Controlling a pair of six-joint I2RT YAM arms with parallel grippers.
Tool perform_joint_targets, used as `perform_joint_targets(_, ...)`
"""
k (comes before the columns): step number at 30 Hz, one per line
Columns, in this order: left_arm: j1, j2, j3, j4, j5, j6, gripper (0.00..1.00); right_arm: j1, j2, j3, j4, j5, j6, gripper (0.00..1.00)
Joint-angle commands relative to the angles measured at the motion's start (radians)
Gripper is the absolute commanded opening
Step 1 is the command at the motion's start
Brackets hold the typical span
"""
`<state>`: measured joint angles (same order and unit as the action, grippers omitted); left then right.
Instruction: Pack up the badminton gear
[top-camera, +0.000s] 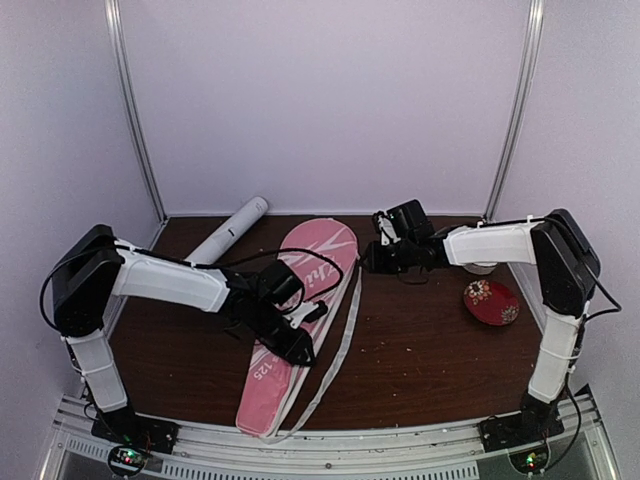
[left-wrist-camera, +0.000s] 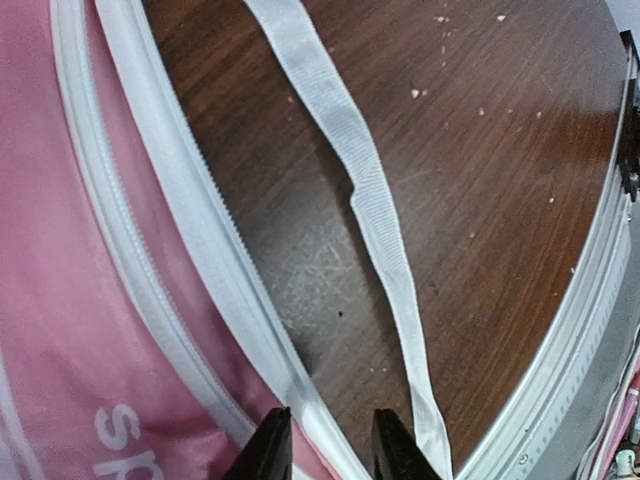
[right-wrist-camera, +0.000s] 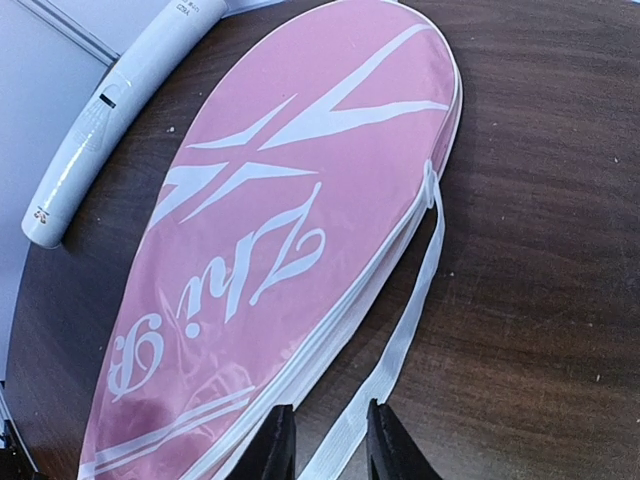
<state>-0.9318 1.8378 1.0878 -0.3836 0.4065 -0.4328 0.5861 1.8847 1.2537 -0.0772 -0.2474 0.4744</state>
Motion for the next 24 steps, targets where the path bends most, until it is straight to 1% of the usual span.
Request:
perform_joint_targets(1,0.078,-0.073,0.070,-0.012,0.025,0.023,0.32,-0.022,0.071,0.125,-0.101,0.028,-0.037,0.27)
perform_joint_targets(3,0.125,-0.051,0.107,-0.012,0.012,0.019,0.32,-0.035,0.110,0.172,-0.119,0.014,-0.036,0.26)
perform_joint_targets(6,0.162,0.011,0.193,-0.023,-0.027,0.036,0.34,-0.043,0.142,0.215,-0.139,-0.009,-0.031,0.26)
perform_joint_targets(11,0.177,0.157,0.365,-0.038,-0.088,0.038,0.35,-0.042,0.138,0.209,-0.124,-0.022,-0.015,0.26)
perform_joint_targets(14,0.184,0.231,0.440,-0.071,-0.131,0.030,0.32,-0.043,0.126,0.196,-0.127,-0.018,-0.023,0.25)
perform_joint_targets(19,0.183,0.299,0.448,-0.069,-0.113,0.018,0.31,-0.043,0.114,0.179,-0.131,-0.018,-0.038,0.25)
perform_joint_targets(24,0.162,0.306,0.371,-0.064,-0.088,0.001,0.28,-0.045,0.118,0.216,-0.183,0.020,-0.075,0.25)
